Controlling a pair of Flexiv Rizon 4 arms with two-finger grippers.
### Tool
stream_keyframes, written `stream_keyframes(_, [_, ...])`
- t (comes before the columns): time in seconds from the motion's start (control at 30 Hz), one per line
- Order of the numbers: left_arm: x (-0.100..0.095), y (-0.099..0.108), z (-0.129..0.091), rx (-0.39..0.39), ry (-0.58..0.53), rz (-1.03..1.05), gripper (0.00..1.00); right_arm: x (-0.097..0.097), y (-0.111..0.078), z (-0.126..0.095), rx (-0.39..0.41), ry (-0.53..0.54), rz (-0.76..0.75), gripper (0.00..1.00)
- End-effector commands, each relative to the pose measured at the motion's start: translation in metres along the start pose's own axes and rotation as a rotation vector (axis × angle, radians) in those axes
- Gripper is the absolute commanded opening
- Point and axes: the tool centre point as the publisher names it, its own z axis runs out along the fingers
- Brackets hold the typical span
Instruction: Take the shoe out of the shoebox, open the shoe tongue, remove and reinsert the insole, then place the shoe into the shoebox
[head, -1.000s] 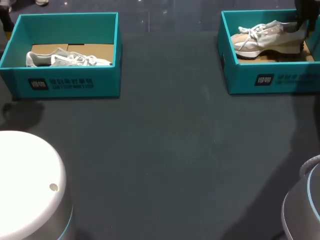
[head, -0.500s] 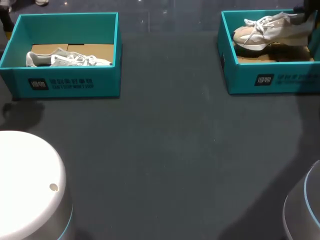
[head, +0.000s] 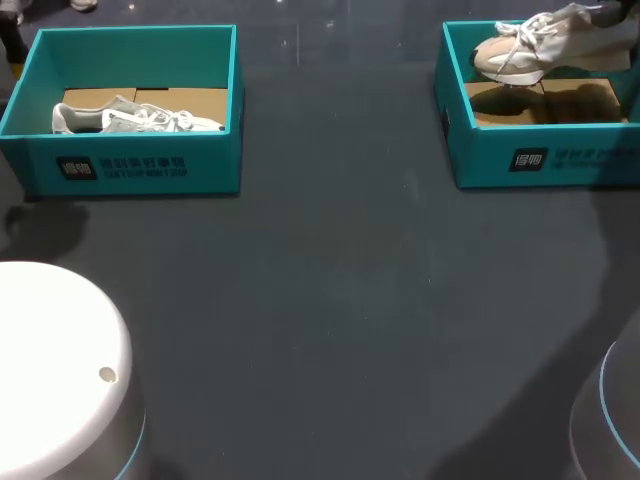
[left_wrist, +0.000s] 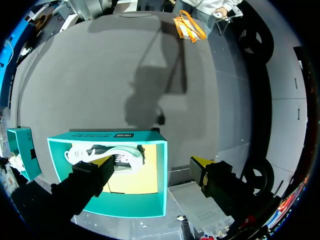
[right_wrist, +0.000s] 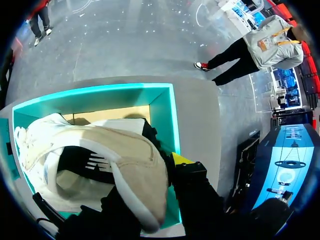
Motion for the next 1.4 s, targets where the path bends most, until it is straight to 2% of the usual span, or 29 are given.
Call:
stream_keyframes(0.03, [0.0,0.0,0.0,0.0,0.002,0.001,1.0,-0.007,-0.002,-0.024,0.001,-0.006,-0.002,0.0])
stream_keyframes(0.3, [0.0,0.0,0.0,0.0,0.002,0.001,1.0,-0.009,-0.004,-0.05,-0.014,-0.021,-0.008,0.0])
stream_keyframes(0.73, [0.0,0.0,0.0,0.0,0.002,0.001,1.0,-0.013,-0.02,-0.087,-0.062,-0.004,-0.015,0.0])
stream_keyframes(1.1, [0.0,0.0,0.0,0.0,0.002,0.001,1.0,-0.001,-0.056,-0.122,-0.101,0.023,-0.047,0.0])
stream_keyframes(1.4, [0.0,0.0,0.0,0.0,0.002,0.001,1.0,0.013,-0.083,-0.157,-0.091,0.011,-0.054,0.0])
